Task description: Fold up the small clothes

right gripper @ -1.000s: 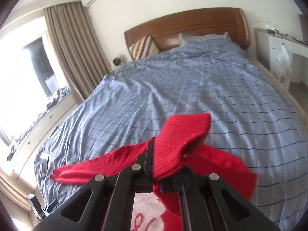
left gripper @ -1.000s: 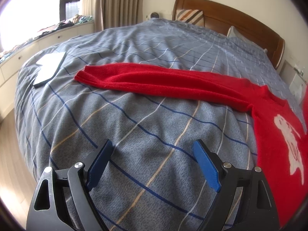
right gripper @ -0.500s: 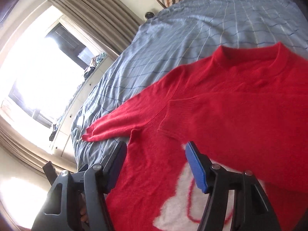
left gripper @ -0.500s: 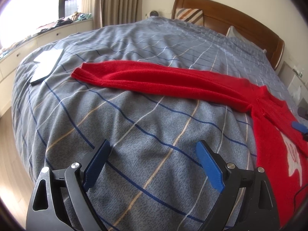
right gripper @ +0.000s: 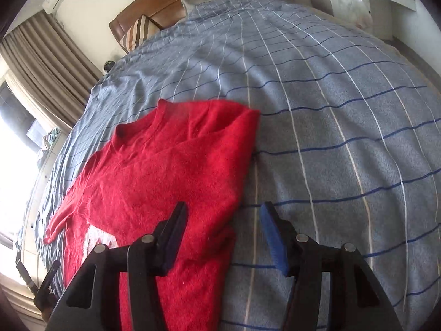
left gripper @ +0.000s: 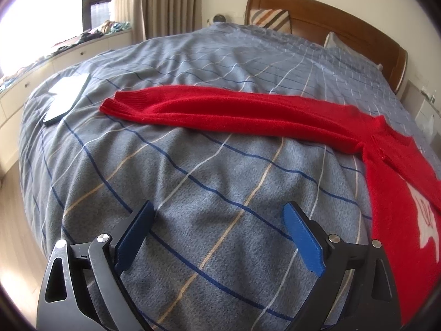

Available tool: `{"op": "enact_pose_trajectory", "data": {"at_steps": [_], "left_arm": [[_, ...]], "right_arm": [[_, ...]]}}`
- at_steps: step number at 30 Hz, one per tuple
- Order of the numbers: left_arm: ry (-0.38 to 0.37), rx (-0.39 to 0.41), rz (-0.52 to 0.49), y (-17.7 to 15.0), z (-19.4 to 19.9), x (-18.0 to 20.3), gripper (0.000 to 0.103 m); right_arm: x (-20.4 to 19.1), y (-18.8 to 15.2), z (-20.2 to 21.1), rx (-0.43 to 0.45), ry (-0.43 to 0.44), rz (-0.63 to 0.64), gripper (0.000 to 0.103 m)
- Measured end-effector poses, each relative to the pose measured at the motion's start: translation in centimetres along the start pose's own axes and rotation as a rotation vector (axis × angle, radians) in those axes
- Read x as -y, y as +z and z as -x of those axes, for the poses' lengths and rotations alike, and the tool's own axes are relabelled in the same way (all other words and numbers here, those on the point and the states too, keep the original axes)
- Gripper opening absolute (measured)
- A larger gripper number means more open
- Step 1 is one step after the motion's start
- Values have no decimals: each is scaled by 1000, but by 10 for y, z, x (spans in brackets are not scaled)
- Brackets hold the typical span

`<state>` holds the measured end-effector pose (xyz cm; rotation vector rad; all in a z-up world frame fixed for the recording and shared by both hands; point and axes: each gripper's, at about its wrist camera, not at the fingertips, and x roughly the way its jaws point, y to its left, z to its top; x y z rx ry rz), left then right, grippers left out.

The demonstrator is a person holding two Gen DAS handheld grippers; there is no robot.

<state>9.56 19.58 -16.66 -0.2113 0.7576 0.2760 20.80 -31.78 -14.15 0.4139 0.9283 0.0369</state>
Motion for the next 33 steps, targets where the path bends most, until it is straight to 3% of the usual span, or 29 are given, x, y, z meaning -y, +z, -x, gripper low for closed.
{"op": "enact_pose_trajectory", "data": {"at_steps": [2, 3, 4, 6, 8, 12, 14, 16, 18, 19, 24, 27, 31, 32, 33], "left_arm": [[4, 1, -9, -1, 0, 1, 95], [4, 1, -13, -2, 1, 1, 95], [5, 2, -16, -2, 2, 1, 95], [6, 3, -21, -3, 2, 2, 95], [10, 2, -24, -3, 1, 3, 96], [22, -1, -39, -5, -1, 6, 96], [18, -4, -38, -4, 0, 6, 97], [11, -10, -32, -4, -1, 4, 98], [-3, -20, -25, -3, -1, 3, 98], [-14, -28, -23, -2, 0, 1, 98], [-170, -52, 93, 22, 7, -36, 98], [-136, -52, 183, 54, -4, -81, 98], [-146, -142, 347, 89, -50, -141, 97], [-150, -156, 382, 95, -61, -151, 94], [-152, -163, 405, 99, -70, -156, 84]], "right_arm": [[-4, -2, -9, -45, 3, 14, 52], [-8, -2, -15, -61, -15, 40, 22], [-10, -2, -16, -52, -53, 64, 9], [0, -1, -14, -34, -102, 48, 9], [18, -2, -19, -43, -206, 16, 0], [35, -5, -13, -30, -157, -34, 0], [35, -9, -4, -9, -141, -37, 5], [34, -18, 7, 18, -133, -22, 29], [28, -33, 22, 53, -149, 23, 44], [24, -42, 28, 62, -158, 50, 47], [13, -102, 61, 73, -124, 124, 49], [7, -134, 77, 79, -114, 151, 52], [-7, -160, 86, 92, -104, 167, 53], [-11, -164, 88, 97, -98, 164, 53], [-14, -166, 89, 103, -92, 157, 53]]}}
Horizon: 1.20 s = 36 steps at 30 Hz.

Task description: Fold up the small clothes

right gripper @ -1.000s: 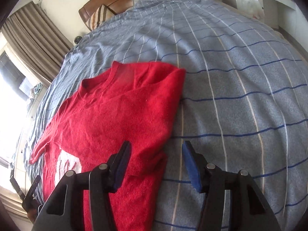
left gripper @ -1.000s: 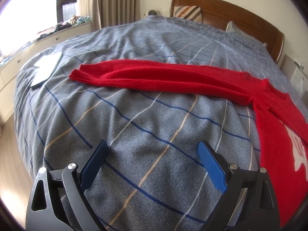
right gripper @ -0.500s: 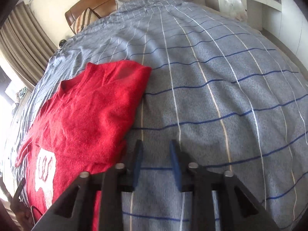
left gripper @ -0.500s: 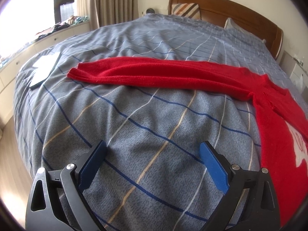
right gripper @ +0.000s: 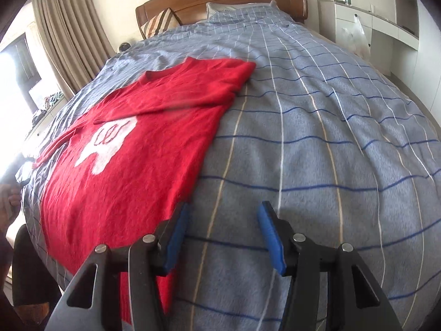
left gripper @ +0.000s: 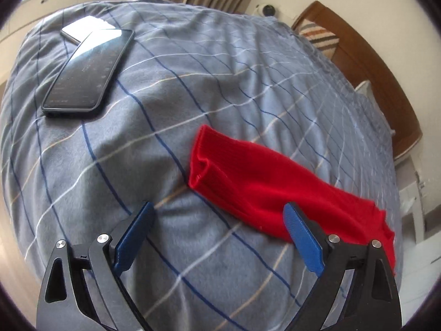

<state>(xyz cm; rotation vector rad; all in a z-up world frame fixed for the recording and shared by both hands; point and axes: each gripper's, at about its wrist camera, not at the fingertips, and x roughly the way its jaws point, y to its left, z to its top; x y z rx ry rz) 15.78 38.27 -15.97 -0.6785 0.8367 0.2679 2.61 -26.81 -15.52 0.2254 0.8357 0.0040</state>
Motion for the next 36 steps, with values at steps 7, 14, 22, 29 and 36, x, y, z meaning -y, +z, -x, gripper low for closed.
{"op": "enact_pose_trajectory", "data": {"at_steps": [7, 14, 22, 29, 36], "left_arm": [[40, 41, -44, 23, -3, 30, 2], [-125, 199, -436, 15, 76, 204, 2], [-353, 206, -897, -108, 102, 424, 2], [-318, 75, -1085, -232, 40, 486, 4], [-230, 52, -1209, -291, 20, 442, 65]], "right_arm": [[-16, -8, 14, 26, 42, -30, 53], [-8, -24, 37, 94, 5, -26, 53], [5, -45, 47, 138, -2, -58, 53], [22, -58, 50, 143, -3, -104, 53], [29, -56, 45, 139, -3, -125, 53]]}}
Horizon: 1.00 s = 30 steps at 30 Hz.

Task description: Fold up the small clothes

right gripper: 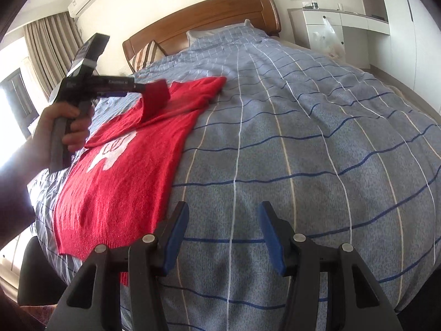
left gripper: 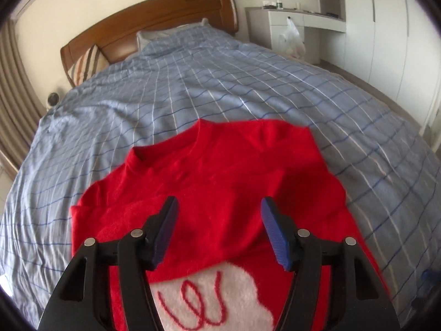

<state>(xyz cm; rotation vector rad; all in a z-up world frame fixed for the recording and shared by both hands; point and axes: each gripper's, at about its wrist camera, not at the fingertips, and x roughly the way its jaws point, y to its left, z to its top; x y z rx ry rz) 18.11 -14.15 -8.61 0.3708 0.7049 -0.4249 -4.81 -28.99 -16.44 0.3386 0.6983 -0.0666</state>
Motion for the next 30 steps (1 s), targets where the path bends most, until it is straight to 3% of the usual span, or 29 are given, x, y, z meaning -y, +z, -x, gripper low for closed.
{"op": "enact_pose_trajectory", "data": {"at_steps": [5, 8, 10, 13, 17, 19, 20, 21, 25, 30], "left_arm": [[51, 4, 7, -63, 35, -66, 65], [129, -47, 63, -99, 35, -122, 65], [129, -88, 117, -115, 30, -152, 62], [68, -70, 158, -122, 25, -168, 63], [95, -59, 164, -109, 0, -165, 63], [154, -76, 123, -104, -19, -159, 51], [181, -93, 116, -106, -28, -158, 10], [181, -111, 140, -111, -34, -163, 5], [181, -59, 288, -132, -23, -180, 5], [175, -63, 304, -134, -25, -181, 5]], "right_arm": [[4, 0, -6, -11, 7, -23, 53], [2, 0, -10, -11, 1, -16, 53], [-1, 0, -12, -13, -7, -6, 54], [-5, 0, -13, -12, -21, 7, 55], [-7, -2, -12, -16, -32, 13, 55], [-8, -2, -12, -18, -37, 20, 55], [-8, -3, -12, -19, -39, 23, 55], [-8, -3, -11, -19, -40, 24, 55], [-7, -6, -9, -20, -37, 23, 55], [-8, -4, -15, -26, -40, 35, 56]]}}
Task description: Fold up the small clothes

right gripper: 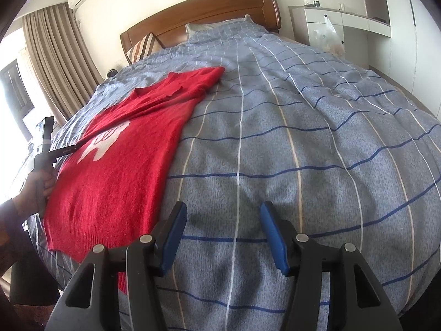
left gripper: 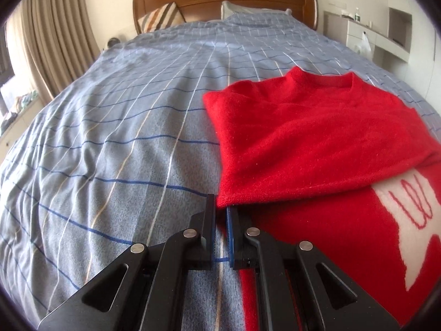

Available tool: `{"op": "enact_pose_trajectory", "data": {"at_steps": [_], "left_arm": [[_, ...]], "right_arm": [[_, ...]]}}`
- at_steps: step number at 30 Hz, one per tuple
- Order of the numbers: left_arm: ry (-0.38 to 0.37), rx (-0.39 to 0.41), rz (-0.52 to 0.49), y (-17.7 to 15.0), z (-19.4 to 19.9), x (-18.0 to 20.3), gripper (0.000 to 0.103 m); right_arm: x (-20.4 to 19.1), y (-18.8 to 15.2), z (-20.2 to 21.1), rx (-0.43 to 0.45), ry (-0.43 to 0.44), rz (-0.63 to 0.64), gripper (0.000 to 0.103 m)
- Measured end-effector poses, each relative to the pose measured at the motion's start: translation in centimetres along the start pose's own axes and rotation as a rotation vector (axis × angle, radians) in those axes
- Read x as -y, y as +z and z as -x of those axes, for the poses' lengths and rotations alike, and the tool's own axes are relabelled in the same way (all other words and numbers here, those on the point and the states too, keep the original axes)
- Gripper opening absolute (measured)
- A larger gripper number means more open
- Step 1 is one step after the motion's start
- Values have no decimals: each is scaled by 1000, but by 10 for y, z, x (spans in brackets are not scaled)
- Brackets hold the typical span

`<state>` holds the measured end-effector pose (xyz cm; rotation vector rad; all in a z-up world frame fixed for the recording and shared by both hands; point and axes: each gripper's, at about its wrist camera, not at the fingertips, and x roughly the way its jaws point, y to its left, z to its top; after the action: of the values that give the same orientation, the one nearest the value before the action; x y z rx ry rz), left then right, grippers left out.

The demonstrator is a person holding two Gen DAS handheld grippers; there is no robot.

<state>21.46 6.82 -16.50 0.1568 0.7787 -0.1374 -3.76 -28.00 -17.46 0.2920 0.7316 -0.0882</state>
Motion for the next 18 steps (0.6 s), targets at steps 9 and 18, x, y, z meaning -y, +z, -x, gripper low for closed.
{"op": "enact_pose_trajectory", "data": {"at_steps": [9, 18], "left_arm": [[33, -11, 90, -6, 16, -27, 54], [-96, -172, 214, -95, 119, -68, 69]], "right_arm": [[-8, 2, 4, -10, -55, 93, 56], [-24, 11, 53, -48, -37, 357, 67]]}}
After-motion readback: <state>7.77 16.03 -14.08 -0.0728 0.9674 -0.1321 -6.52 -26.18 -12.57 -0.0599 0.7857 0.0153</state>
